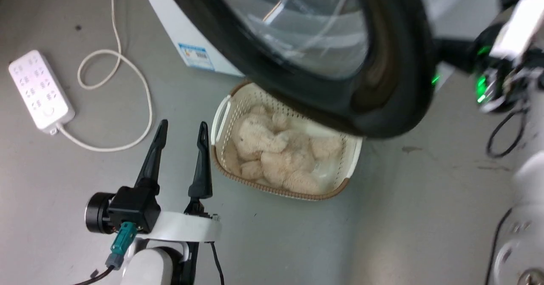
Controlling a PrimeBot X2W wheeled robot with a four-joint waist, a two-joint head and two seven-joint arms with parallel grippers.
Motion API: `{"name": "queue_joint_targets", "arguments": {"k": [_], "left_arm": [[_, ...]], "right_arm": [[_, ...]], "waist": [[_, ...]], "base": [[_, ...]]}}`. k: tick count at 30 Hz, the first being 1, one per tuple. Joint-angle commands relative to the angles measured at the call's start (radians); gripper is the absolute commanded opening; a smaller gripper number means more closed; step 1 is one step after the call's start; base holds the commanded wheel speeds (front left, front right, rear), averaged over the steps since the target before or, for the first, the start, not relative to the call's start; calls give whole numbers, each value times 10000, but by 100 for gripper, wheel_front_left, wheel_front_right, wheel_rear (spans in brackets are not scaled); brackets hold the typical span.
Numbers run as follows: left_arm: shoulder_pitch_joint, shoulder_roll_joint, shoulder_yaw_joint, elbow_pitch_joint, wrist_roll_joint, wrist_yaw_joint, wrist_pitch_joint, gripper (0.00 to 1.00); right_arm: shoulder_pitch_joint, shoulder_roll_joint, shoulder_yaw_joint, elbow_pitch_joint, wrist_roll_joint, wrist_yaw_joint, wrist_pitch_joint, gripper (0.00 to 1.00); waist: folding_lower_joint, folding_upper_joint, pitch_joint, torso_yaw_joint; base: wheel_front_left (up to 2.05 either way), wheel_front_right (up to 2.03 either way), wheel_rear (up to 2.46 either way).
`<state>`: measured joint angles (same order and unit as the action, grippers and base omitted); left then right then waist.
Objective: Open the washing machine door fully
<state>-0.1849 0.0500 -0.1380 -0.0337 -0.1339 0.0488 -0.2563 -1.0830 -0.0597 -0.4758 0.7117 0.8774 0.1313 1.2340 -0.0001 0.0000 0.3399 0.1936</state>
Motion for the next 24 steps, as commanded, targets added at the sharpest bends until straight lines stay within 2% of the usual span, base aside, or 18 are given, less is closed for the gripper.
{"name": "queue_joint_targets", "arguments": {"k": [1,9,15,19,24], "left_arm": [[109,3,57,21,18,-57,-55,100],[599,10,207,192,180,-332,-55,100],[1043,55,242,470,285,-644,-55,100],[1273,110,187,637,342,-843,-55,100],[1417,161,253,627,348,-968,-55,100]], "right_arm": [[409,94,316,-22,320,-6,49,0],[2647,94,3977,-1260,3772,-6,-578,0],[4076,94,6718,-2337,5557,-6,-1562,0],[4461,94,7946,-2500,6324,-6,-2293,0],[4500,95,8772,-2445,6727,-6,-2951,0]], "waist": [[1,0,-326,-156],[1,0,-1091,-215],[1,0,-1463,-163],[1,0,-1575,-84],[1,0,-1592,11]], "base": [[0,0,0],[0,0,0],[0,0,0],[0,0,0],[0,0,0]]}}
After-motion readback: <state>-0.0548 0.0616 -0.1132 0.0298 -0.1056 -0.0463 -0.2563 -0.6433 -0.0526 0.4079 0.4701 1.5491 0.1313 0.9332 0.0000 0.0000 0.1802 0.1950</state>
